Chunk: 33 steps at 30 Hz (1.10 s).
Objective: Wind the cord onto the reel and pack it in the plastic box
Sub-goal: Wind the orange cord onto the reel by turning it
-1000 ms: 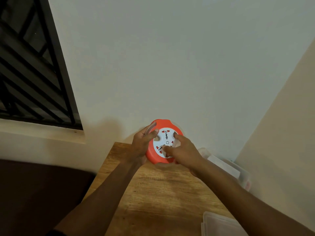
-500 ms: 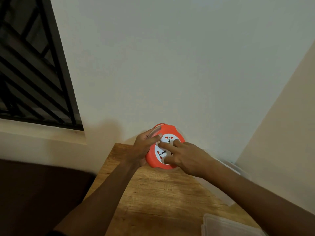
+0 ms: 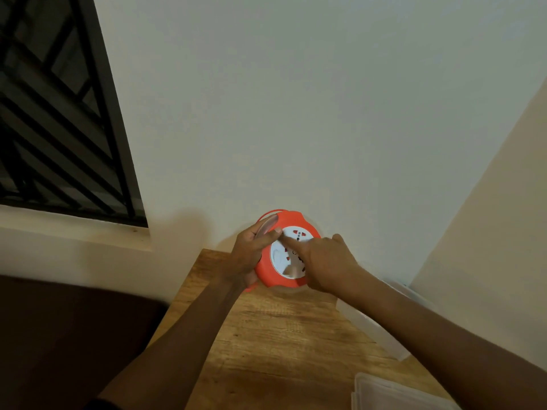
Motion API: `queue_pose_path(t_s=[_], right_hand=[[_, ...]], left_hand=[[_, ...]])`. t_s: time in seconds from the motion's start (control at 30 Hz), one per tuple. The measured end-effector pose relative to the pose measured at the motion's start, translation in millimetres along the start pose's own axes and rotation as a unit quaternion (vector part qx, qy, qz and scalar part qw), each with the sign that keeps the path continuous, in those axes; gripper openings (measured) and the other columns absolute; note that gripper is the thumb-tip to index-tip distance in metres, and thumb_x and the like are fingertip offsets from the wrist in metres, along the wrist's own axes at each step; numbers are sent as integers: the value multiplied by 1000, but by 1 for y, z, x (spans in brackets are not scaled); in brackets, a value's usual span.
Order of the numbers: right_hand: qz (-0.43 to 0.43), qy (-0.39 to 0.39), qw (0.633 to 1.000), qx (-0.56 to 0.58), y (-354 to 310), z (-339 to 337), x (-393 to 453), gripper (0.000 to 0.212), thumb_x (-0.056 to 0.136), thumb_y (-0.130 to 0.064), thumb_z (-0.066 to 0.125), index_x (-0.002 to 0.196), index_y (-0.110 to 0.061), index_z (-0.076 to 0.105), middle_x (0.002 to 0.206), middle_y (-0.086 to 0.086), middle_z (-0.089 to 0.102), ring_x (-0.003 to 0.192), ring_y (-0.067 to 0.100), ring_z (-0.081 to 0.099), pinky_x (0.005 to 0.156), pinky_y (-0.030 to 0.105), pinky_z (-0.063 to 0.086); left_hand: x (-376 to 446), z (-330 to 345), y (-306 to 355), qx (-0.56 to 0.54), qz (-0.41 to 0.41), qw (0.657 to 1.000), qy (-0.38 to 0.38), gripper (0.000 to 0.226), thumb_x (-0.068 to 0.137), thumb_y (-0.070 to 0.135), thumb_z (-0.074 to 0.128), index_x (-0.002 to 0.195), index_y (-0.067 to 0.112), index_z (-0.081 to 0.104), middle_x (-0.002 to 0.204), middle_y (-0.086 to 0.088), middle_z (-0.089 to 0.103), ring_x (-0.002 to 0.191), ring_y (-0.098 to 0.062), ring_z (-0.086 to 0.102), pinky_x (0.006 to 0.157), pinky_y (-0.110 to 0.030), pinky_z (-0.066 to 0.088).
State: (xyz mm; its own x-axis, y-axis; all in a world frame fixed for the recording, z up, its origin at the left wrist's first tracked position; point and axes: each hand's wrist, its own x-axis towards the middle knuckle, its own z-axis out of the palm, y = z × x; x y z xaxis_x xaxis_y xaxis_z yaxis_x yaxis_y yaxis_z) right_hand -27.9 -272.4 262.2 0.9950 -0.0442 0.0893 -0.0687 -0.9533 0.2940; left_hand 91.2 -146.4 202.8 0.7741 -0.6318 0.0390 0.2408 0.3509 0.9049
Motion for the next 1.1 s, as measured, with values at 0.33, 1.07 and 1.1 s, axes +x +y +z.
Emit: queue_pose_path(t_s=[0.33,1.07,1.1], right_hand=[[194,-29,828,526,-4,0,4,66,75,-26,73,136,-32,49,118,0,67,97,17,65,79,33,57],[-225,61,972,-43,7,4,-19,38,85,-17,67,120,-31,60,155,10,31,115,33,51,72,41,54],[-233,58,969,-56,7,3,-20,39,84,-19,70,119,-32,61,155,9,31,113,32,53,71,40,54]], left_hand=[[-6,4,-8,12,41,997,64,22,95,25,73,112,39,74,118,11,78,104,-19,77,73,-33,64],[-10,-16,-6,5,-25,1000,4,27,96,27,71,122,35,68,127,-5,75,111,-33,74,86,-49,63],[-10,-18,-6,4,-32,999,-8,29,95,27,72,123,34,68,127,-6,75,112,-34,74,86,-50,63]])
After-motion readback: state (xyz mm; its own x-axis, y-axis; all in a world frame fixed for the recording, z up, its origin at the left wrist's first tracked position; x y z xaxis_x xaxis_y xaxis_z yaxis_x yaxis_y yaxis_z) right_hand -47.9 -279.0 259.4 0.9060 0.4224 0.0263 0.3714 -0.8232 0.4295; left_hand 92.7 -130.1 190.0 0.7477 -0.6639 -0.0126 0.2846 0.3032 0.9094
